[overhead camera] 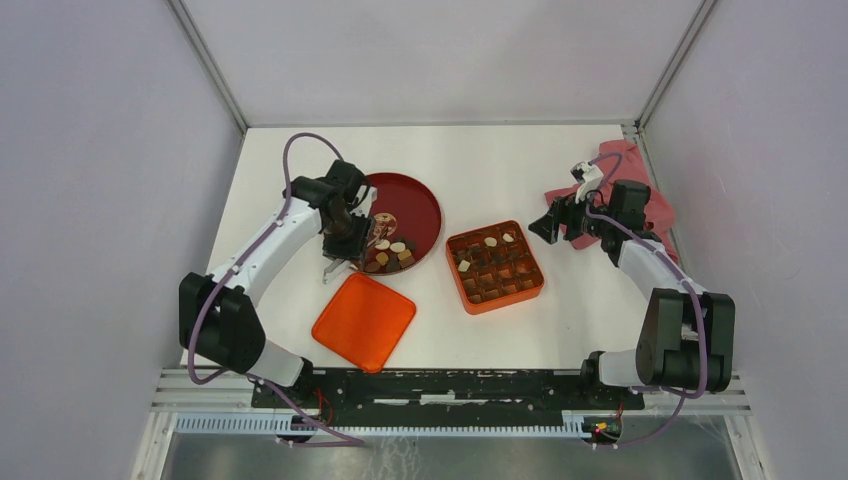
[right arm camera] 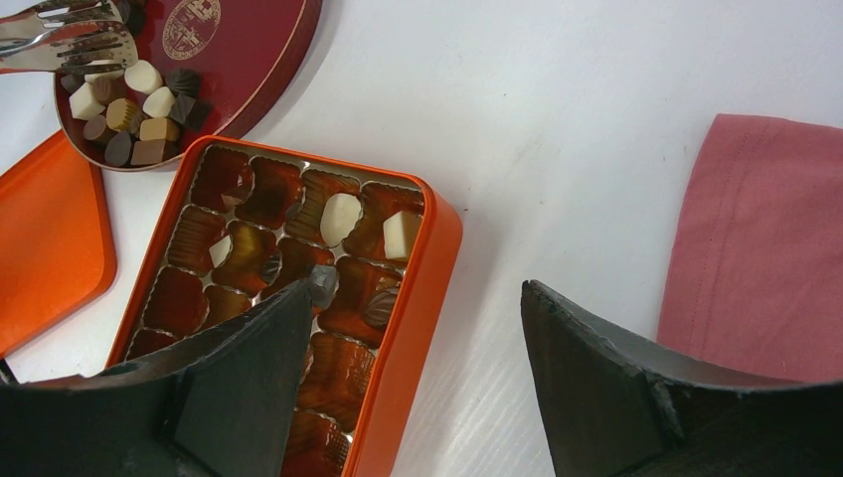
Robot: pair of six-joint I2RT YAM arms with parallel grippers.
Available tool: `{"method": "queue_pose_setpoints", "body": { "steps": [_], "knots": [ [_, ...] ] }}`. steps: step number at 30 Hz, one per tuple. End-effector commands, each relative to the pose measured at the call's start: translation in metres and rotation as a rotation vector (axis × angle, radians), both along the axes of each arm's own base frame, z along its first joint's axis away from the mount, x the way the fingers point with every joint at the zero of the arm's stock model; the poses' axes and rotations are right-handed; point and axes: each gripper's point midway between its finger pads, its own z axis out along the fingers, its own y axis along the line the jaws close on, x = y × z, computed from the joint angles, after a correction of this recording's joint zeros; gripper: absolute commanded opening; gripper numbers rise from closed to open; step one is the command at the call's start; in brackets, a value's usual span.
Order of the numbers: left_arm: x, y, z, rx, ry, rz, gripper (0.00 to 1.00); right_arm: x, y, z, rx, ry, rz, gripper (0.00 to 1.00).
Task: Pack the chocolate
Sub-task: Pick up the fake chocolate from the plate.
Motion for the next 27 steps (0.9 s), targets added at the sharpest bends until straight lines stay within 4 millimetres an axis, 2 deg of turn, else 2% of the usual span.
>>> {"method": "queue_pose_setpoints", "body": {
  "steps": [1, 5, 8, 13, 18, 27],
  "knots": [
    [0.014, 0.014, 0.004, 0.083, -0.046, -0.112, 0.45, 0.009, 0.003, 0.015, 0.009, -0.055, 0.020, 0.82],
    [0.015, 0.021, 0.002, 0.113, -0.074, -0.252, 0.45, 0.010, 0.003, 0.015, 0.006, -0.058, 0.019, 0.82],
    [0.020, 0.023, 0.009, 0.120, -0.140, -0.339, 0.46, 0.010, 0.002, 0.015, 0.005, -0.056, 0.018, 0.82],
    [0.023, 0.018, 0.010, 0.095, -0.183, -0.453, 0.47, 0.010, 0.003, 0.015, 0.004, -0.052, 0.018, 0.82],
    [0.016, 0.021, -0.002, 0.109, -0.122, -0.506, 0.48, 0.009, 0.001, 0.015, -0.003, -0.054, 0.014, 0.82],
    [0.016, 0.028, -0.005, 0.122, -0.112, -0.535, 0.48, 0.010, 0.001, 0.015, -0.005, -0.053, 0.014, 0.83]
  ]
}}
